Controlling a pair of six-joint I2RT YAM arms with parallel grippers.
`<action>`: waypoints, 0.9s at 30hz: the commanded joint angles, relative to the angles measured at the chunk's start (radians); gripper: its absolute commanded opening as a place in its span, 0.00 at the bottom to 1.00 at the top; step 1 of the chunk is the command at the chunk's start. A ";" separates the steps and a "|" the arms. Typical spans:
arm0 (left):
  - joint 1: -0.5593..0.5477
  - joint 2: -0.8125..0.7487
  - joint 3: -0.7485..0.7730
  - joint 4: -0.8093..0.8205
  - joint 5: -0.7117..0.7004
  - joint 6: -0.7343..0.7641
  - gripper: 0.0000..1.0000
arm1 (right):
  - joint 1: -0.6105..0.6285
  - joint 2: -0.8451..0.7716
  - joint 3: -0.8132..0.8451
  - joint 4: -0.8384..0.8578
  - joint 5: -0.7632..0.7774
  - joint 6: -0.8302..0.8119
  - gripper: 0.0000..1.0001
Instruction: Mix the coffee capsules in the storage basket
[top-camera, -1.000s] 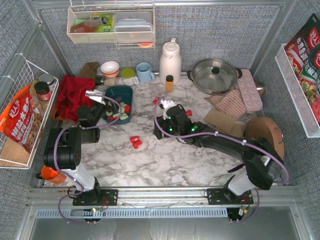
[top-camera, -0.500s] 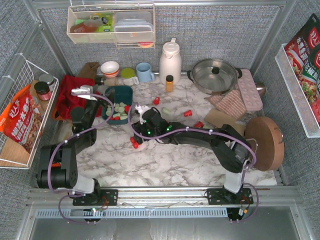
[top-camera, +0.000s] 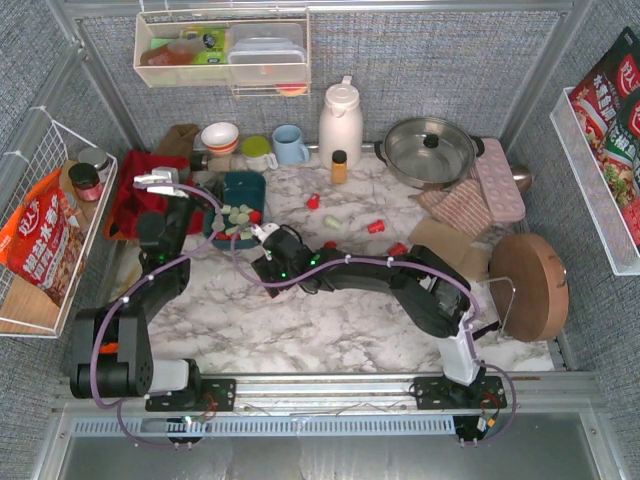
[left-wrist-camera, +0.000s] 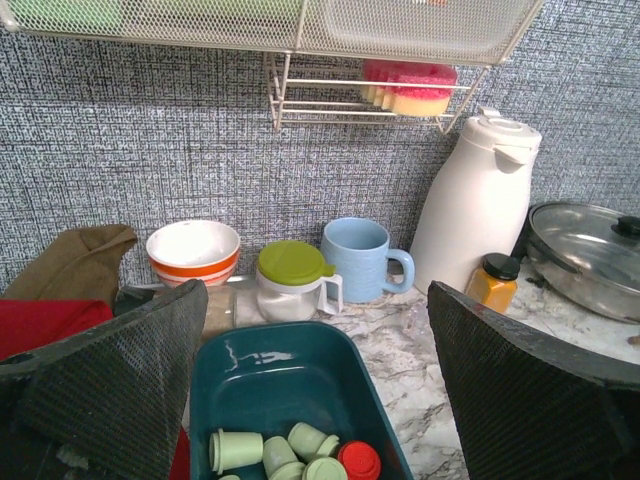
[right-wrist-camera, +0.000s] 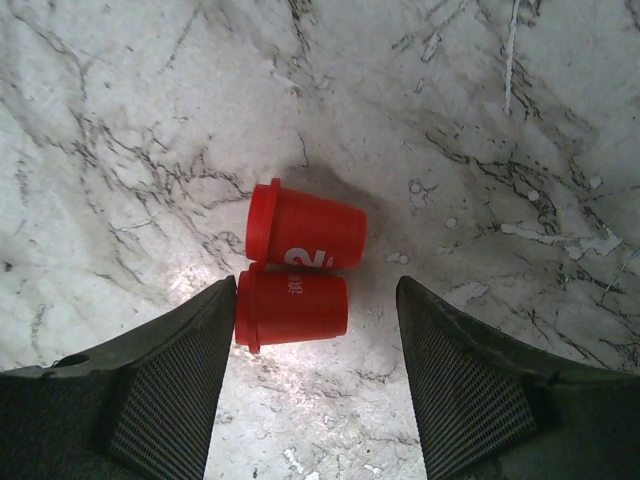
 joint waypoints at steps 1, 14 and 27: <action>0.002 -0.012 0.011 -0.004 -0.011 -0.014 0.99 | 0.002 0.018 0.010 -0.028 0.031 -0.007 0.69; 0.002 -0.008 0.014 -0.013 -0.011 -0.022 0.99 | 0.002 0.040 -0.009 -0.002 -0.007 0.005 0.65; 0.001 -0.003 0.017 -0.019 -0.007 -0.025 0.99 | -0.002 0.017 -0.042 0.023 -0.009 0.027 0.47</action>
